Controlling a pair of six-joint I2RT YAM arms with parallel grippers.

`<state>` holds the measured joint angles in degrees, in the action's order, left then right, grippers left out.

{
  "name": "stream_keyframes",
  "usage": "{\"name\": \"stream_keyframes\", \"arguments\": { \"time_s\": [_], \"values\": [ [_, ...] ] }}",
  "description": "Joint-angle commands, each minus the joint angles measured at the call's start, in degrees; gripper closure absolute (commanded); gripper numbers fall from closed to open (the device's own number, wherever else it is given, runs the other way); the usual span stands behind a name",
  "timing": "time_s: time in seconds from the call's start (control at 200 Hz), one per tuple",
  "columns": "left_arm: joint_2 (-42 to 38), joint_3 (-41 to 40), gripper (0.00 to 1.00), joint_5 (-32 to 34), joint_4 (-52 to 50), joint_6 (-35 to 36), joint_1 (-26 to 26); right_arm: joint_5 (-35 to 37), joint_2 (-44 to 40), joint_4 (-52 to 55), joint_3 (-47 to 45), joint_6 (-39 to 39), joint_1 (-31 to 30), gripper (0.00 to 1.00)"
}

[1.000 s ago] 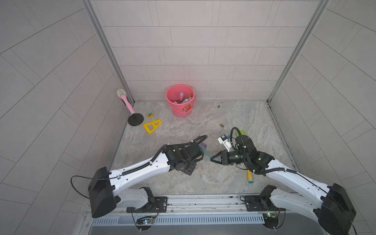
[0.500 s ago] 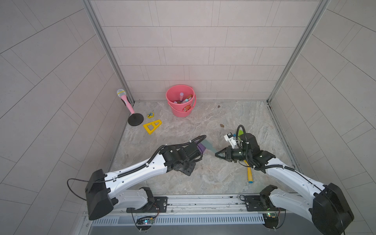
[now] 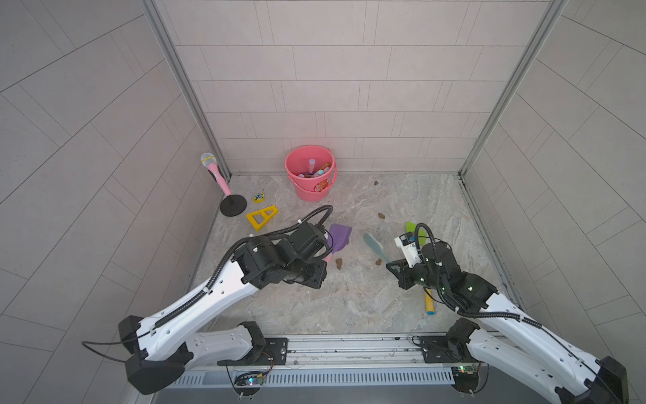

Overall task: Brush the soil off the hand trowel and place it into the bucket
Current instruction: Brush off the soil from the hand trowel.

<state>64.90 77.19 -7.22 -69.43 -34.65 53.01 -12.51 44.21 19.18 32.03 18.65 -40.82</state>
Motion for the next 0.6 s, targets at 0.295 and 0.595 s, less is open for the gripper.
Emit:
{"name": "stream_keyframes", "arguments": {
  "time_s": [0.295,0.595],
  "values": [
    [2.88,1.68,1.0,-5.26,-14.16,-5.93,-0.98,38.52,14.65,-3.01,8.83,-48.77,-31.68,1.0],
    [2.61,-2.99,1.0,-9.4,-12.52,-6.54,-1.6,45.03,18.22,-12.03,10.05,-65.3,-36.84,1.0]
  ]
}}
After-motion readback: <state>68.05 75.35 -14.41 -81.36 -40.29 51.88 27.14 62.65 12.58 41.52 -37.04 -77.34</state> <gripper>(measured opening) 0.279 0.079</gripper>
